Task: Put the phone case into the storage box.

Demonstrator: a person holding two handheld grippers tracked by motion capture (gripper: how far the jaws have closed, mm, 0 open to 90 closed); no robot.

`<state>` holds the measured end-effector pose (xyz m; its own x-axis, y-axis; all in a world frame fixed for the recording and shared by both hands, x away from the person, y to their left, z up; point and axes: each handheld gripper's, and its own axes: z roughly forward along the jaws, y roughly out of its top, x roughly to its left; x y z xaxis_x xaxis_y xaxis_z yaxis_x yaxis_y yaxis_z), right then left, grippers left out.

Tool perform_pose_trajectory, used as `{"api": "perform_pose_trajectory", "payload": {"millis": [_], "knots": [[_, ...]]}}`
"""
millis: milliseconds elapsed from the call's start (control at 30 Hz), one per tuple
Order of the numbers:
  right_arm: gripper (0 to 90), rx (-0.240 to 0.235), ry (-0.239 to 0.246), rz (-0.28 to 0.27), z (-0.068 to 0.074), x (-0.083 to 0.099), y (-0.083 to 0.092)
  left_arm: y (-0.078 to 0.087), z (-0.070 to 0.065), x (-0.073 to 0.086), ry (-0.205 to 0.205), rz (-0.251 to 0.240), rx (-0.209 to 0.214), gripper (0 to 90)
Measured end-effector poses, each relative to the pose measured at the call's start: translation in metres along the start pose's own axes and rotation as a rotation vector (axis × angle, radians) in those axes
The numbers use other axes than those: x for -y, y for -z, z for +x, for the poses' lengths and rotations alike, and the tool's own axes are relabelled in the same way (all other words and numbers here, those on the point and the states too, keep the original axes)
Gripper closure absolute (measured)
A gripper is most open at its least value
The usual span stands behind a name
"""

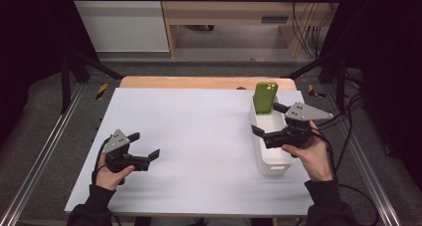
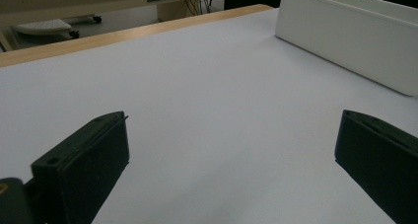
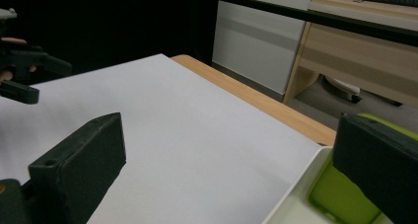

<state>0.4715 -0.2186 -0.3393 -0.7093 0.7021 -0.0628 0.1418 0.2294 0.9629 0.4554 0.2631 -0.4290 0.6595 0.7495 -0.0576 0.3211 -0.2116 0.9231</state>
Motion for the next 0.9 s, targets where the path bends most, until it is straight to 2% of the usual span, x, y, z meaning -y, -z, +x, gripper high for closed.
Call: {"api": "perform_pose_trajectory", "payload": {"millis": [167, 367, 500, 567, 667, 767, 900], "knots": [[0.4, -0.001, -0.024, 0.018, 0.004, 0.022, 0.005, 0.0, 0.0, 0.0, 0.001, 0.001, 0.008, 0.0], [0.4, -0.027, -0.107, -0.024, 0.001, 0.047, 0.016, 0.001, 0.0, 0.0, 0.005, -0.004, 0.015, 0.0], [0.4, -0.019, -0.098, -0.027, 0.0, 0.063, 0.022, 0.0, 0.0, 0.0, 0.003, -0.002, 0.019, 0.0], [0.4, -0.017, -0.112, -0.03, -0.001, 0.069, 0.025, 0.0, -0.001, 0.0, -0.001, -0.006, 0.025, 0.0], [0.4, -0.003, -0.14, -0.032, -0.004, 0.076, 0.031, 0.0, -0.001, 0.0, -0.002, -0.003, 0.025, 0.0], [0.4, -0.004, -0.139, -0.044, -0.008, 0.081, 0.036, 0.0, -0.001, 0.0, -0.003, -0.004, 0.028, 0.0], [0.4, 0.014, -0.138, -0.024, -0.012, 0.087, 0.037, -0.001, -0.002, 0.0, -0.006, 0.0, 0.031, 0.0]]}}
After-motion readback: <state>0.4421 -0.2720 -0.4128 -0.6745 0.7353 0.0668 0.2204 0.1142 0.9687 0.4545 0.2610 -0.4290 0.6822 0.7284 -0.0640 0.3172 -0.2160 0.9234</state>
